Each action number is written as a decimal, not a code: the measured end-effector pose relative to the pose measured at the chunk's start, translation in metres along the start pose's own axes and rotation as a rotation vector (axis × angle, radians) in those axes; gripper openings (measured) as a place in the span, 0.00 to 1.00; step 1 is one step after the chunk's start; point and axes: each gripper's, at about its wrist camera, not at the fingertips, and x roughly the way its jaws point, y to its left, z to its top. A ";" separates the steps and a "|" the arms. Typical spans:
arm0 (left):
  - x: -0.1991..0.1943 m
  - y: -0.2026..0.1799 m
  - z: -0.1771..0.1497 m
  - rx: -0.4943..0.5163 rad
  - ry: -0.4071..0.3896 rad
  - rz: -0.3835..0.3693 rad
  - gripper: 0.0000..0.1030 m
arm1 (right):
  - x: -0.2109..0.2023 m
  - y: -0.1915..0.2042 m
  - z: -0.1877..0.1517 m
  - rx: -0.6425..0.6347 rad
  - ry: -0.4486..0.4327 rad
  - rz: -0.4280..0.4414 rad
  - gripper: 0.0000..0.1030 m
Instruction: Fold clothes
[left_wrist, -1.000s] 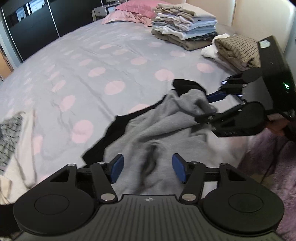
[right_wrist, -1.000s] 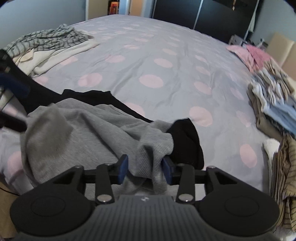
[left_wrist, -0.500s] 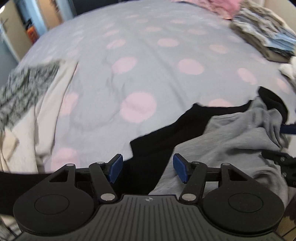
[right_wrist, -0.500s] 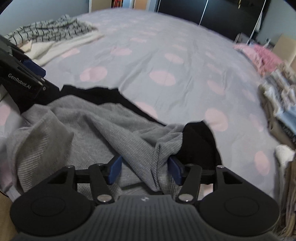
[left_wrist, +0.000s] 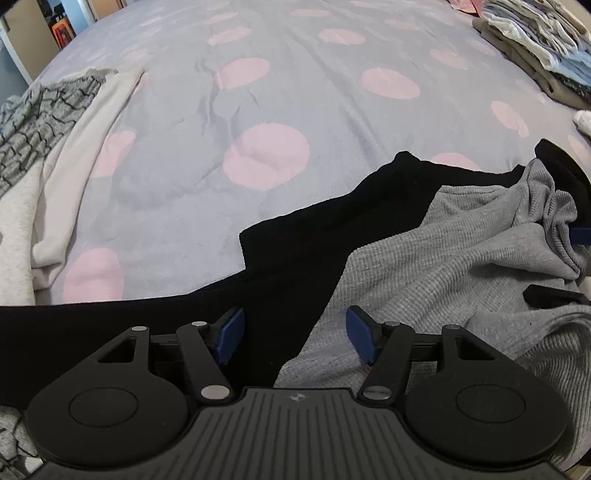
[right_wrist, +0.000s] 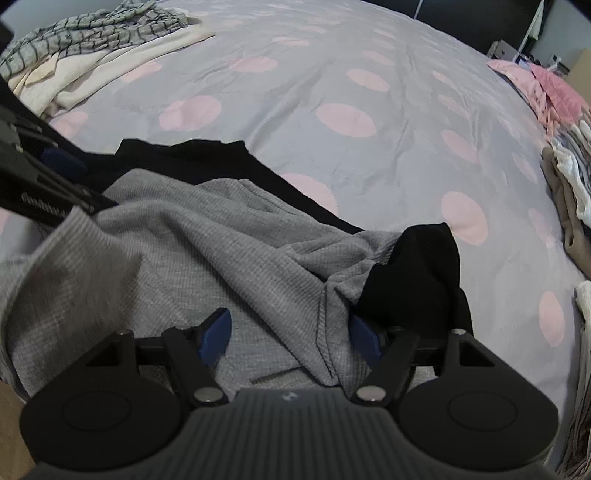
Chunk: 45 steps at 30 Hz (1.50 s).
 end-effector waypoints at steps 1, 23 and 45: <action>0.000 0.000 0.000 -0.006 -0.003 -0.016 0.44 | -0.002 -0.001 0.001 0.014 -0.004 0.001 0.70; -0.102 -0.087 -0.042 0.288 -0.190 -0.403 0.05 | -0.057 -0.020 0.020 0.230 -0.164 0.019 0.70; -0.090 -0.130 -0.054 0.422 -0.169 -0.480 0.05 | -0.045 0.010 0.015 0.198 -0.068 0.252 0.08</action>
